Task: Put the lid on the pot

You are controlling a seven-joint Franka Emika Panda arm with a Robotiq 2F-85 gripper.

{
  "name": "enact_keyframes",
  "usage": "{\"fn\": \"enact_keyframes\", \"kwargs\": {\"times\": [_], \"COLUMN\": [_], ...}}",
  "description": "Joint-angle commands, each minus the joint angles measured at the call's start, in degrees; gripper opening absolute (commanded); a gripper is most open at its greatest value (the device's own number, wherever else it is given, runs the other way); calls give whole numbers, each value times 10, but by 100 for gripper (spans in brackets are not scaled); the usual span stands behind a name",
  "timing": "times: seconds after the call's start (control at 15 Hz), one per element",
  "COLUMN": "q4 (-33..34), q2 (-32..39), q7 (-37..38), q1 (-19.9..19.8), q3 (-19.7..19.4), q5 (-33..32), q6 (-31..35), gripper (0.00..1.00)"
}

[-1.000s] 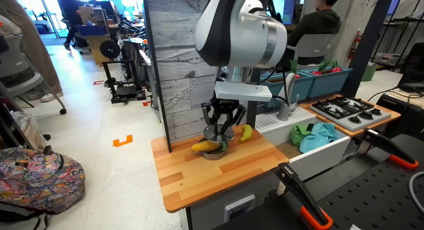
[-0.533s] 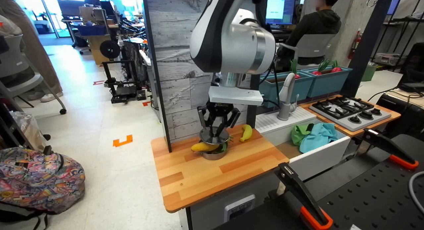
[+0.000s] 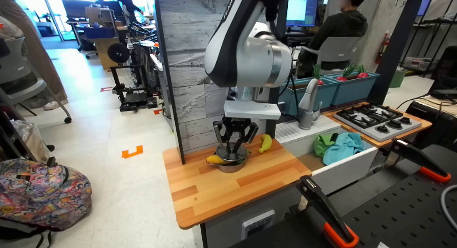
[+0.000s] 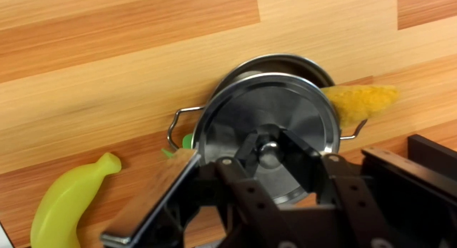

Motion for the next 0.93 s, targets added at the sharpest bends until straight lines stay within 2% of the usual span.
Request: {"fn": "enact_keyframes", "kwargs": {"times": [0.0,0.33,0.53,0.87], "q4": [33,37,25,-30], "q2": [17,15,5,-41], "q7": [27,32,30,24], "q1": [12,13,12,12], "q3": [-13,-14,-10,2], "q5": [-16,-16,-14,-8], "q6": [-29,-44,-44,-27], "gripper": [33,78,100,100]}}
